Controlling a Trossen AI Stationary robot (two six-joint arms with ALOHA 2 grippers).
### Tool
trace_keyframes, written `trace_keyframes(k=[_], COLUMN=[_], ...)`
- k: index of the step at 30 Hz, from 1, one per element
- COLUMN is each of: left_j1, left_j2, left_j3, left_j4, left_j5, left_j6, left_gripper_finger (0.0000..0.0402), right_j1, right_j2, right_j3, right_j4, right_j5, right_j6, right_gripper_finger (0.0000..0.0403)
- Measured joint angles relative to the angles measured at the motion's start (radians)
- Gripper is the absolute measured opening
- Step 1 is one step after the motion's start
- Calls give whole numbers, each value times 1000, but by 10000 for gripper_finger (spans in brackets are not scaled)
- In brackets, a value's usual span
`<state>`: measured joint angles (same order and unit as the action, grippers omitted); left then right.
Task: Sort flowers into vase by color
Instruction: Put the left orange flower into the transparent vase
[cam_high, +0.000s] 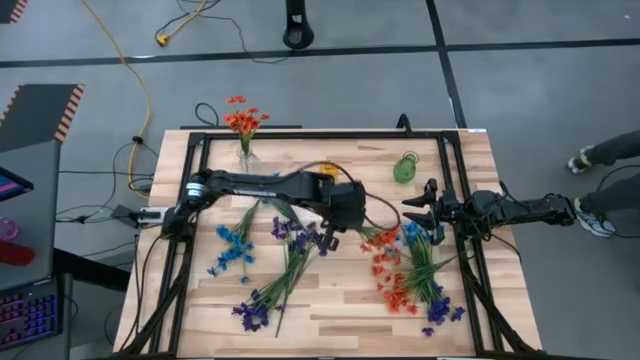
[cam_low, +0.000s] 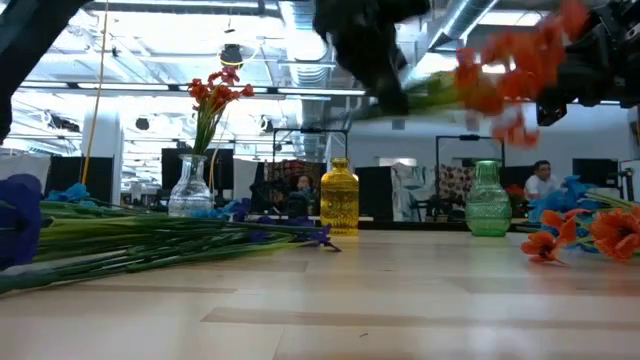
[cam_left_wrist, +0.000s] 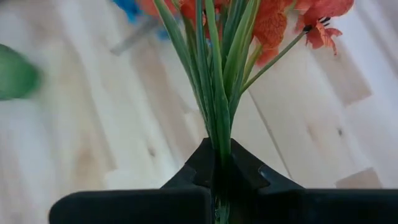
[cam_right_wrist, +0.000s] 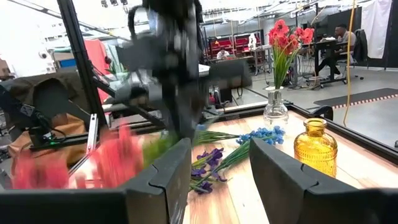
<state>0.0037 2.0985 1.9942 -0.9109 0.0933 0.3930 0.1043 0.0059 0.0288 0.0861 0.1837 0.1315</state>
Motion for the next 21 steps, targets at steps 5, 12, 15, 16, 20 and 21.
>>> trace_keyframes(k=[5,12,15,16,20,21], left_j1=[14,21,20,19,16,16], left_j2=[-83,-193,-271,-302,-466,-512], left_j3=[0,-51,-165,-212,-456,-529], left_j4=[-11,-17,43,66,232,296], left_j5=[-2,-24,-67,-88,-196,-219], left_j6=[-62,-120,-172,-193,-280,-300], left_gripper_finger=[3,2,2,2,2,2], right_j1=[0,0,0,0,0,0], right_j2=[0,0,0,0,0,0], right_j3=[0,0,0,0,0,0], right_j4=[-2,-3,-3,-4,-4,-3], right_j5=[0,0,0,0,0,0], right_j6=[0,0,0,0,0,0], right_gripper_finger=[191,191,191,191,191,191])
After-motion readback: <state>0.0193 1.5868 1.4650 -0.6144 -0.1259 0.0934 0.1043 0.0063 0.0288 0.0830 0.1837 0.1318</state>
